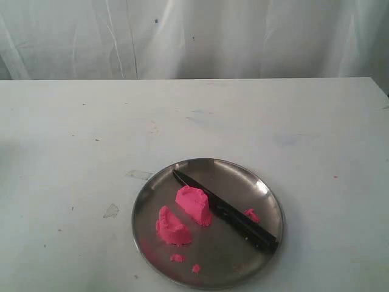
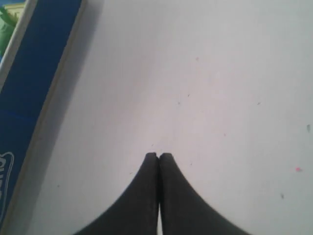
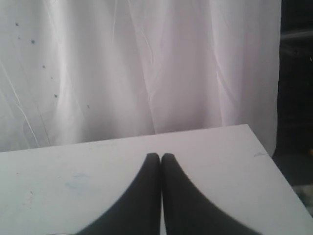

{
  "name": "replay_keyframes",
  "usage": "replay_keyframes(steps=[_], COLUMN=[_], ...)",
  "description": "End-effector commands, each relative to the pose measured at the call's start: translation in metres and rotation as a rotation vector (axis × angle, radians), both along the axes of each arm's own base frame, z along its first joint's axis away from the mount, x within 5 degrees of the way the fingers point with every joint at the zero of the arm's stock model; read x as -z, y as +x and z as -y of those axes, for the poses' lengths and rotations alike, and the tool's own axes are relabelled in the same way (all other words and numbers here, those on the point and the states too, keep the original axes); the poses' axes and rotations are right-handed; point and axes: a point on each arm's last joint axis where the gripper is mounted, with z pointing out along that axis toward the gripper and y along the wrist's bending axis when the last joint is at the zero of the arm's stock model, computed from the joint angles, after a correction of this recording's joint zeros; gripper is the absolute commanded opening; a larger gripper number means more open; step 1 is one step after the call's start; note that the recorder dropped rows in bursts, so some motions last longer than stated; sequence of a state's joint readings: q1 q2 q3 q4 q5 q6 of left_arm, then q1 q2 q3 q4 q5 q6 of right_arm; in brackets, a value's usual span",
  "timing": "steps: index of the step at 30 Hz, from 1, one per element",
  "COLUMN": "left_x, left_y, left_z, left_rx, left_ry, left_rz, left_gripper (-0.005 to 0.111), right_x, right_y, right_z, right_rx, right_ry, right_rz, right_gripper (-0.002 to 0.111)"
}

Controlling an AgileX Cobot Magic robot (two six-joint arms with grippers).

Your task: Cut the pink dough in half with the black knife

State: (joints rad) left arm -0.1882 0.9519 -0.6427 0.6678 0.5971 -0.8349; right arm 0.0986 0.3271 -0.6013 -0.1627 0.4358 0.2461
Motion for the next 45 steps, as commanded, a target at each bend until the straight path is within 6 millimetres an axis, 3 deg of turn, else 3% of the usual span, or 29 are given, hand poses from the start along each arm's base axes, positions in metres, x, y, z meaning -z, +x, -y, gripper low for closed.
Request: replay_keyframes(steps=[1, 5, 10, 14, 17, 34, 40, 45], left_x=[-0.017, -0.030, -0.032, -0.022, -0.013, -0.008, -0.008, -0.008], left_y=[-0.034, -0.064, -0.100, -0.118, -0.126, -0.129, -0.129, -0.130], left_z=[-0.003, -0.007, -0.014, -0.018, -0.021, -0.024, -0.024, -0.024], left_rx=[0.030, 0.083, 0.117, 0.078, 0.019, -0.011, -0.011, -0.011], left_ry=[-0.063, -0.080, -0.056, -0.087, -0.118, -0.107, -0.105, -0.106], left_rz=[0.213, 0.404, 0.557, 0.553, 0.471, 0.416, 0.417, 0.421], left_gripper=[0.000, 0.000, 0.000, 0.000, 0.000, 0.000, 0.000, 0.000], right_x=[0.007, 0.022, 0.052, 0.079, 0.087, 0.090, 0.118, 0.163], right_y=[-0.017, -0.022, -0.010, -0.001, -0.001, -0.002, -0.014, -0.010], right_z=[0.001, 0.004, 0.004, -0.001, 0.000, 0.000, 0.001, 0.001], right_rx=[-0.018, 0.001, 0.005, -0.031, -0.026, -0.021, -0.024, -0.028], right_ry=[-0.025, -0.083, -0.155, -0.116, -0.119, -0.121, -0.113, -0.121], right_rz=[0.057, -0.019, -0.040, -0.064, -0.116, -0.146, -0.047, -0.180], right_gripper=[0.000, 0.000, 0.000, 0.000, 0.000, 0.000, 0.000, 0.000])
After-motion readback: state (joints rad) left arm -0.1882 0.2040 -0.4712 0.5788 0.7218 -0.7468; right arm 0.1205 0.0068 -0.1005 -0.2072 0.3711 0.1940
